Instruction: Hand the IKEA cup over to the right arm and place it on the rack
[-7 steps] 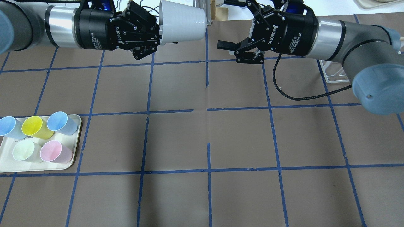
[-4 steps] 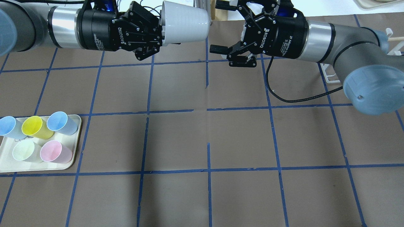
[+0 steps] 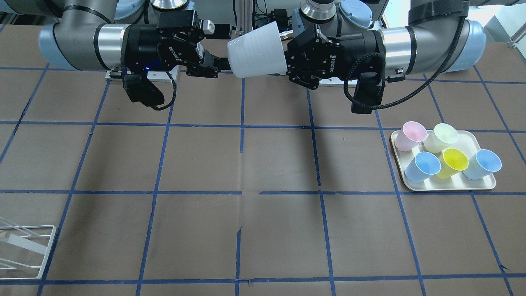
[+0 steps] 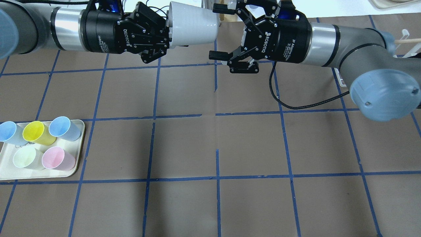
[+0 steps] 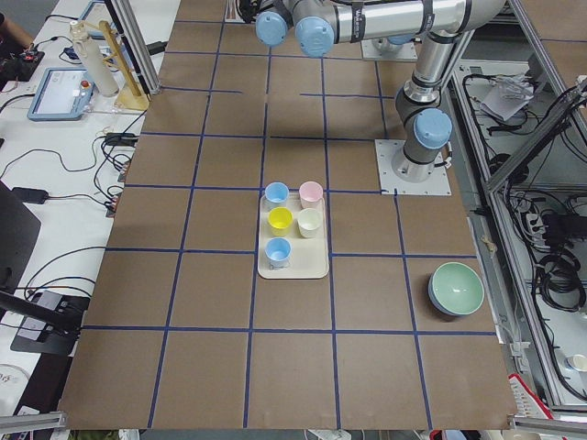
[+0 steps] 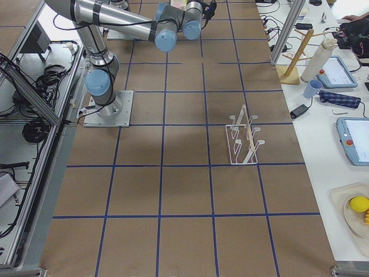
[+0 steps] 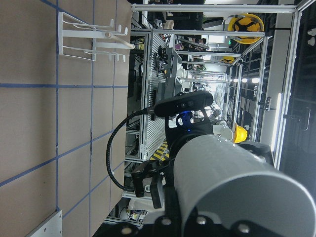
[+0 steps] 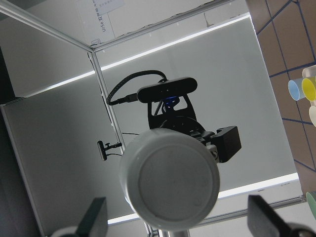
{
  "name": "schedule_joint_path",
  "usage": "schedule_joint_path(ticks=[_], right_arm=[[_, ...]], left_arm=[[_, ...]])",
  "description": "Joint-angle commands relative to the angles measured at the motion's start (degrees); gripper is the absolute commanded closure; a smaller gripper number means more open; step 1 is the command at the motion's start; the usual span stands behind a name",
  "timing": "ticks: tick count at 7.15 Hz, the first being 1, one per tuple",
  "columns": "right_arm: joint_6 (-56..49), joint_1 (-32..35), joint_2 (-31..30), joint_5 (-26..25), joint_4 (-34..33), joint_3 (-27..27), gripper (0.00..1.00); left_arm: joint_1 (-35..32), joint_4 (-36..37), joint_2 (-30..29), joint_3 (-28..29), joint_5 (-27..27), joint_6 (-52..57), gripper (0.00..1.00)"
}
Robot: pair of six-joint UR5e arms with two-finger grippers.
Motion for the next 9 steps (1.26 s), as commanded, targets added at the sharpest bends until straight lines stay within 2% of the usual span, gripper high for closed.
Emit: schedule_joint_path(ticks=[1, 6, 8, 9], right_arm=[[1.7, 0.1, 0.0, 0.1, -0.4, -0.4, 0.03], [1.8, 1.9, 3.0, 0.1, -0.1, -3.4, 0.15], [1.8, 1.9, 3.2, 0.0, 0.1, -3.4, 0.27], [1.9, 1.9, 3.2, 0.0, 0.1, -3.4, 0.39]], left_arm=[[0.0, 0.2, 0.0, 0.0, 0.0, 0.0, 1.0], [0.0, 0.2, -0.2, 0.0, 0.0, 0.1, 1.0], [0.0, 0.2, -0.4, -0.1, 0.1, 0.1, 1.0], [0.0, 0.2, -0.6, -0.1, 0.1, 0.0, 1.0]])
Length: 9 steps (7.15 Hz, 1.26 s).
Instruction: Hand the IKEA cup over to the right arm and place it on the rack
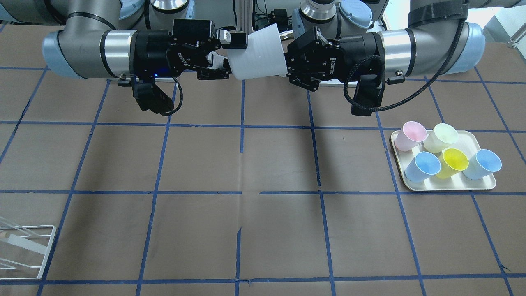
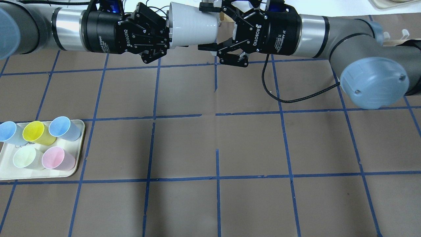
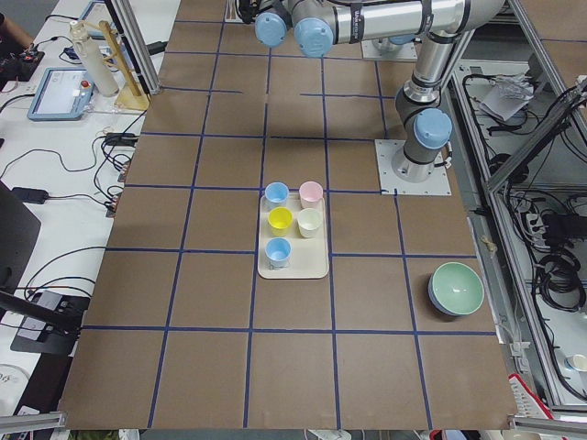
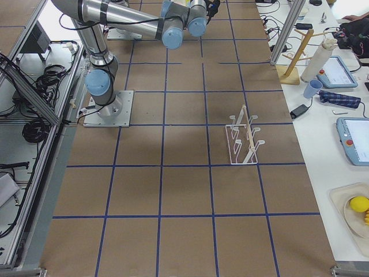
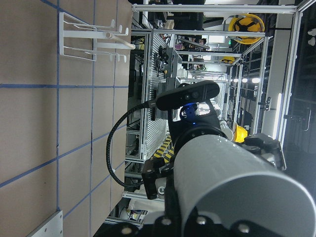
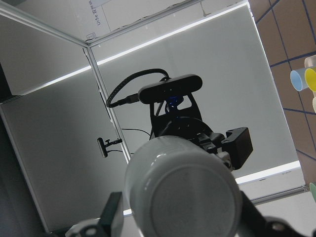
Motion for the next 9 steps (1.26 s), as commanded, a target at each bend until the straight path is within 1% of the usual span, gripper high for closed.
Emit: schedule_joint_path(ticks=[1, 2, 3, 4, 5, 6, 7, 8, 9], right_arm=[[1.7, -0.1, 0.0, 0.1, -0.1, -0.1, 0.57], [3.9, -0.2, 0.0, 0.1, -0.7, -0.1, 0.82], [3.9, -0.7, -0.1, 0.0, -0.8, -0.1, 0.9], [3.9, -1.1, 0.0, -0.2, -0.9, -0.3, 0.96], [4.5, -3.4, -0.1, -0.4, -0.8, -1.1, 0.99], [5.8, -8.0, -0.3, -0.8, -0.7, -1.8, 0.99], [5.8, -10.4, -0.4, -0.9, -0.7, -1.9, 0.99], [5.8, -11.7, -0.3, -1.3, -0.8, -2.0, 0.98], [5.8, -14.4, -0.4, -4.4, -1.3, -2.2, 0.99]], left_arm=[[0.0, 0.2, -0.3, 0.0, 0.0, 0.0, 0.46], [0.1, 0.1, -0.2, 0.0, 0.0, 0.0, 0.32], [0.1, 0.2, -0.5, 0.1, 0.0, -0.9, 0.16], [0.3, 0.2, -0.4, 0.3, 0.0, -2.8, 0.15], [0.3, 0.3, -0.4, 0.3, 0.2, -3.8, 0.15], [0.3, 0.3, -0.6, 1.1, 0.7, -4.9, 0.15], [0.3, 1.6, -0.4, 1.4, 0.9, -8.9, 0.15], [0.3, 7.2, 0.1, 1.4, 4.2, -15.5, 0.15], [0.3, 17.3, -0.1, 1.3, 12.4, -25.3, 0.15]])
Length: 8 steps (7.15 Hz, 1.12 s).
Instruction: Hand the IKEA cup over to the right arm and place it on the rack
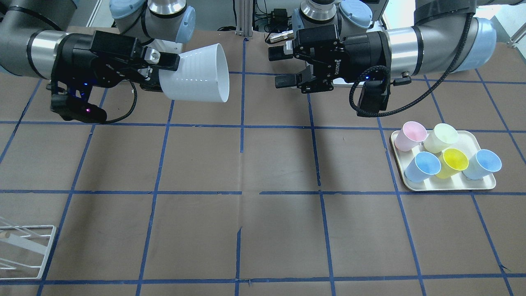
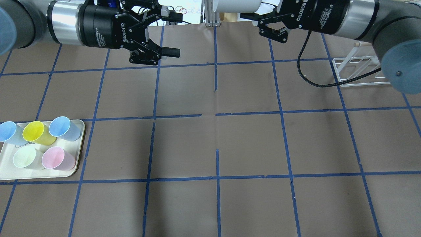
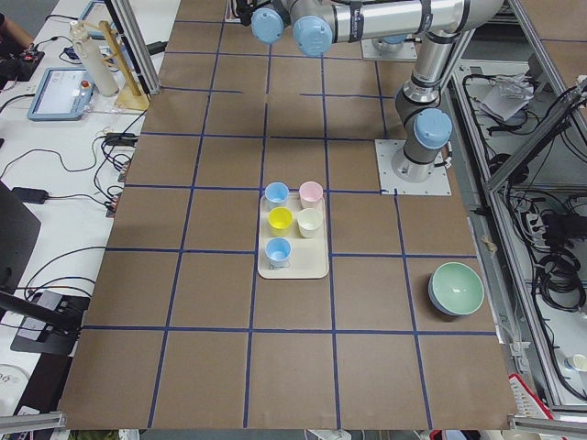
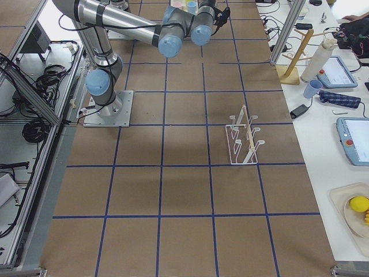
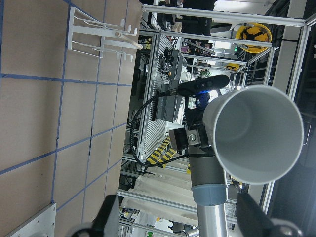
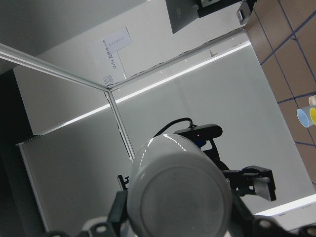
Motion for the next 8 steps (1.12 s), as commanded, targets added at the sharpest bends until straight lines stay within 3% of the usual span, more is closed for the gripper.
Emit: schedule_joint_path(ticks=[1, 2, 3, 4, 5, 7, 8], right_arm=[[0.1, -4.1, -0.3, -12.4, -1.4, -1.2, 0.99], [0.1, -4.3, -0.3, -24.6, -1.6, -3.2, 0.99], [-0.5, -4.3, -0.5, -37.5, -1.5, -5.8, 0.99], [-0.8, -4.2, -1.3, -46.9, -1.5, -7.5, 0.99], [-1.4, -4.3, -1.9, -53.2, -1.5, -7.7, 0.98], [-15.2, -4.2, -3.0, -72.0, -1.4, -7.7, 1.0], [-22.2, -4.3, -3.0, -79.7, -2.5, -7.9, 1.0]], left_arm=[[-0.3, 14.8, 0.3, 0.0, 11.3, -16.2, 0.15], [-0.7, 15.4, 0.8, 0.4, 17.7, -18.0, 0.15], [-1.9, 16.6, 1.0, 0.9, 27.9, -18.6, 0.15], [-3.7, 21.4, 0.7, 1.1, 38.1, -23.3, 0.15], [-6.0, 26.9, 0.5, 1.1, 47.8, -28.5, 0.15], [-8.5, 28.8, 2.3, 1.1, 60.2, -28.4, 0.15], [-8.5, 34.3, 2.4, -0.5, 66.6, -28.3, 0.15]])
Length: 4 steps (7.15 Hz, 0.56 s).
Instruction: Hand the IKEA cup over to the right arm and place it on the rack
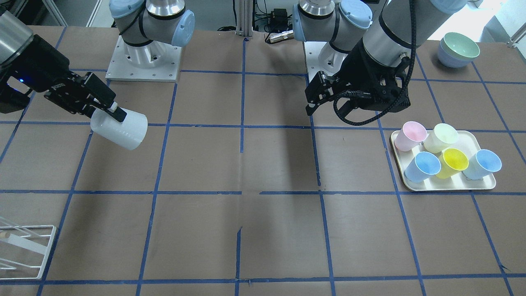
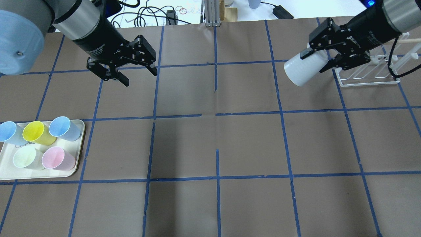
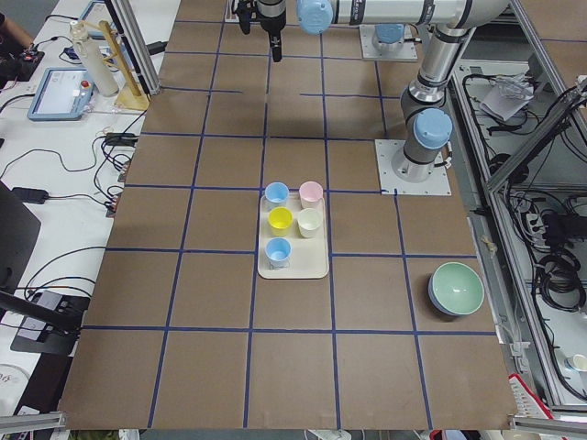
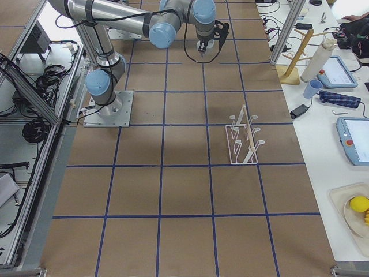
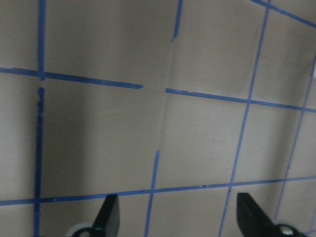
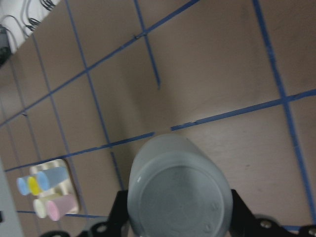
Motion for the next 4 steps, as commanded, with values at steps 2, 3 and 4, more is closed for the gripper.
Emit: schedule_joint_path(ticks=[2, 3, 4], right_arm=[[-12.8, -1.3, 1.2, -18.9, -11.2, 0.1, 1.0], [-12.9, -3.4, 2.5, -19.2, -15.4, 0.1, 1.0], [-13.0, -6.1, 3.8, -18.8, -16.4, 0.0, 1.0]], left_arm=[[-0.6, 11.2, 0.8, -2.1, 10.4, -0.1, 0.01], [-0.6, 14.1, 0.7, -2.4, 10.4, 0.1, 0.0], [-0.6, 14.4, 1.0, -3.4, 10.4, 0.5, 0.0]])
